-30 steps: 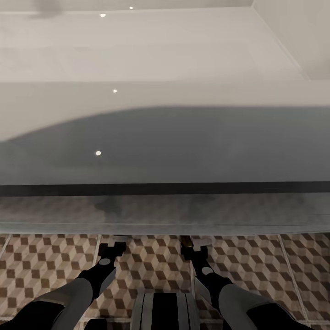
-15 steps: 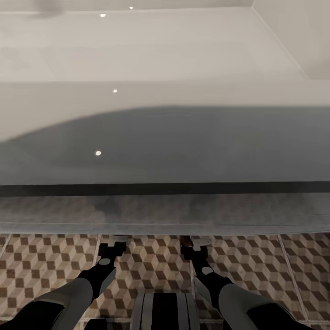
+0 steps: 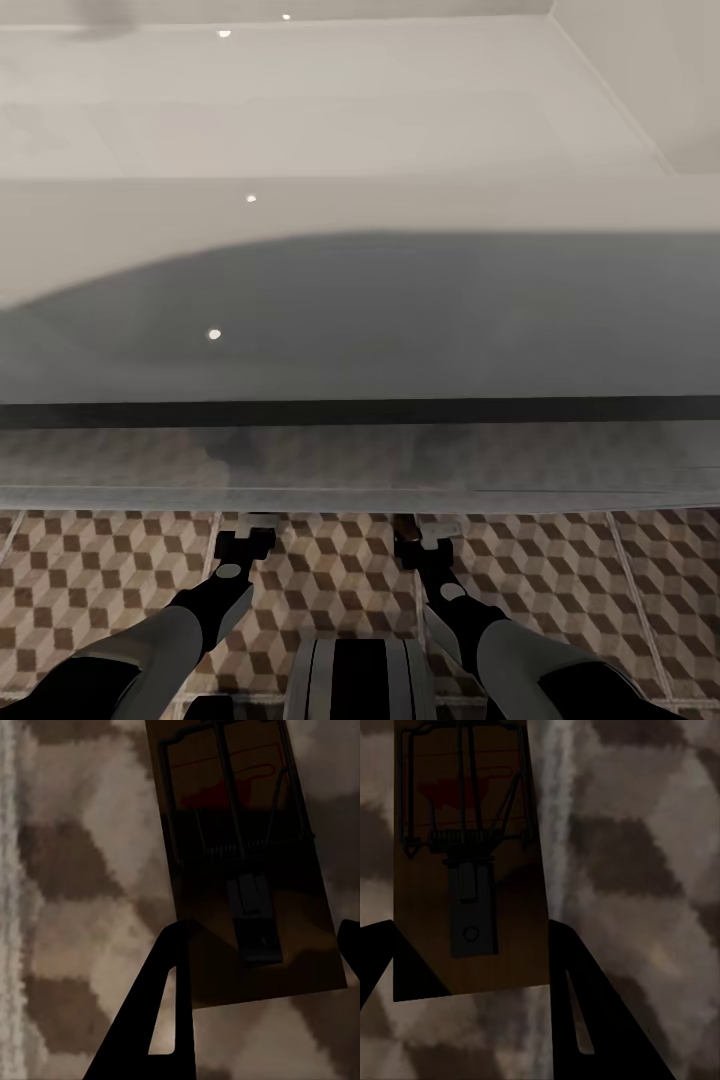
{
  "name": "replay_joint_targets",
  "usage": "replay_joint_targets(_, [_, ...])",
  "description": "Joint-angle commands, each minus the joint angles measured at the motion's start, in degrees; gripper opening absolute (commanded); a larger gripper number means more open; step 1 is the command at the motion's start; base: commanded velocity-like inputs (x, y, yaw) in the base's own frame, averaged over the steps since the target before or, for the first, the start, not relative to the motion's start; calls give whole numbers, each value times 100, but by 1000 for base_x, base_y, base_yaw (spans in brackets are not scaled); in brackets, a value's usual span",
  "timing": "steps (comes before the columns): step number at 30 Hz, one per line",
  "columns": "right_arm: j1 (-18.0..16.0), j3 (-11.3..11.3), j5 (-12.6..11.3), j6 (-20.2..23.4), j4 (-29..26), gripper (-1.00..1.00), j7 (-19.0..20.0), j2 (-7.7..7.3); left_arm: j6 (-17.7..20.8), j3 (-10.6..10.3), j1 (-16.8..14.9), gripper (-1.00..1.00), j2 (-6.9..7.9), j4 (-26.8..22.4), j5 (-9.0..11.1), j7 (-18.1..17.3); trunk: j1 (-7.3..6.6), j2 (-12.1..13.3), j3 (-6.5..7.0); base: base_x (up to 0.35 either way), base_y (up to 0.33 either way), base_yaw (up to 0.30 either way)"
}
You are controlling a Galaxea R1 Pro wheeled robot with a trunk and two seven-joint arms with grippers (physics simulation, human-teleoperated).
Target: Take the four mousetraps from the cabinet in the bathroom and place them on the bathroom floor. Make sure all four end up on the same floor surface, and ensure that at least two of them are either under or directly next to the same bathroom sink.
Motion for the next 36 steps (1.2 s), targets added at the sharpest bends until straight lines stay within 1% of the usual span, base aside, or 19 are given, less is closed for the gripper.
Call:
replay_joint_targets(1, [-3, 51, -14, -8, 7, -100, -65, 1, -8, -44, -3, -100, 0, 7, -22, 50, -1, -1, -3, 0, 0, 0])
replay_joint_targets(5, [-3, 53, -14, -3, 7, -100, -65, 1, -8, -44, -3, -100, 0, 7, -22, 48, -1, -1, -3, 0, 0, 0])
replay_joint_targets(6, [-3, 52, -14, -4, 5, 100, -65, 1, -8, -44, -3, -100, 0, 7, -22, 48, -1, -1, -3, 0, 0, 0])
replay_joint_targets(36, [-3, 48, -14, -6, 3, 100, -65, 1, -17, -44, -3, -100, -8, 7, -22, 49, -1, -1, -3, 0, 0, 0])
